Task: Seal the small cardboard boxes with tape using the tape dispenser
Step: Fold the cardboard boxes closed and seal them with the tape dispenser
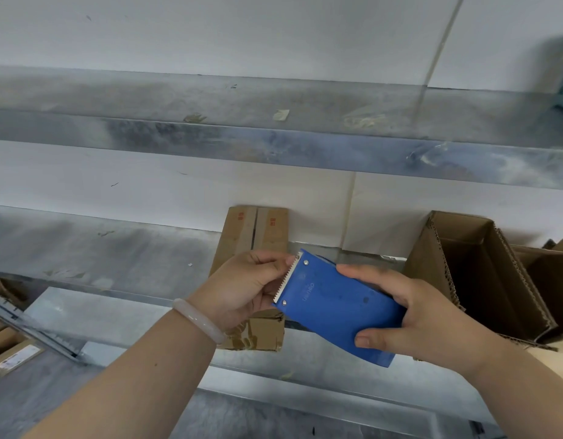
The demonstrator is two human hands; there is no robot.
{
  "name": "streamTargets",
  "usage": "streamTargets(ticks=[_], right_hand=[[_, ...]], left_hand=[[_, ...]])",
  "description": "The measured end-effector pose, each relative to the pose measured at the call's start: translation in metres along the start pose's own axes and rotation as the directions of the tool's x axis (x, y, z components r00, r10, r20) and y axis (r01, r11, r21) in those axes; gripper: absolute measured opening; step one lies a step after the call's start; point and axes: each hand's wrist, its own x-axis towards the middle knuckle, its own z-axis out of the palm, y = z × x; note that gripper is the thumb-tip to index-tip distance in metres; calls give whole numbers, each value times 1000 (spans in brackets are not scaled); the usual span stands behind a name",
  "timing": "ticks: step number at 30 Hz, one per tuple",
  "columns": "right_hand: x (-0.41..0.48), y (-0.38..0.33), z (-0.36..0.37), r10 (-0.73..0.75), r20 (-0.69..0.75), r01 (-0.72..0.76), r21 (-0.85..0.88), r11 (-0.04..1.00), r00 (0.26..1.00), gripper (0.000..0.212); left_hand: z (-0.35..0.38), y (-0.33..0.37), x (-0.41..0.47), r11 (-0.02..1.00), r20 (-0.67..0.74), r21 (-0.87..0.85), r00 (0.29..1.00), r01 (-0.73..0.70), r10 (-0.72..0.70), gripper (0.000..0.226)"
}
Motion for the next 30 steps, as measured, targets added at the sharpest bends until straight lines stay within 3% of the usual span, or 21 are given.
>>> streamTargets(ticks=[5,10,13,19,26,30], right_hand=[[0,2,0,-6,-4,6,20,1000,1000,79],[0,1,0,2,-2,-2,25,1000,1000,83],[0,1,-1,6,-8,-6,47,999,1000,78],[7,-1,-3,-2,20,0,76,997,1000,76],[20,-8,-15,-22,119,15,63,998,993,67],[14,-4,-32,29,156,-44,92,995,987,65]], left_hand=[[0,-2,7,999,-30,18,999,26,-26,30],[3,1,7,996,6,10,996,93,-93,52],[4,3,4,996,25,72,998,47,-49,33],[1,1,5,955,-171,282,974,-95,148,20],[-7,-6,-4,976,-347,183,921,-116,175,14],[-55,-1,-16,978,-505,160,840,-136,199,13]])
